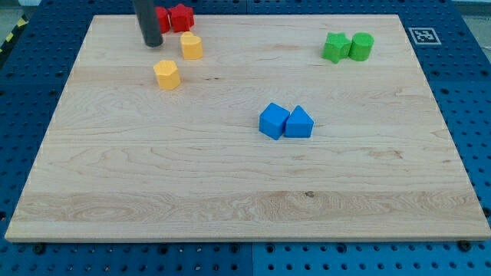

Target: Move the yellow heart closer to the yellow hexagon

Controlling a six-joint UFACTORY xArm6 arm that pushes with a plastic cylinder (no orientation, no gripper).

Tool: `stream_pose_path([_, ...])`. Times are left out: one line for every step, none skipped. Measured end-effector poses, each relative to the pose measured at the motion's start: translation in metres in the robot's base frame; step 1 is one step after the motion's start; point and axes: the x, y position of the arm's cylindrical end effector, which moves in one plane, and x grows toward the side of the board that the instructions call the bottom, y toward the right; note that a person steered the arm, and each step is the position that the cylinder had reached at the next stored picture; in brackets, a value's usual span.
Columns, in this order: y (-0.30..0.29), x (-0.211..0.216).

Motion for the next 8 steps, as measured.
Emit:
stream_pose_path([0.039, 0.0])
stream_pose_path([0.072, 0.0])
stream_pose_path([0.092, 0.0])
stream_pose_path([0.113, 0.0])
stream_pose_path([0.115, 0.0])
stream_pose_path([0.114, 0.014])
stream_pose_path([0.108, 0.028])
stream_pose_path([0.087, 0.031])
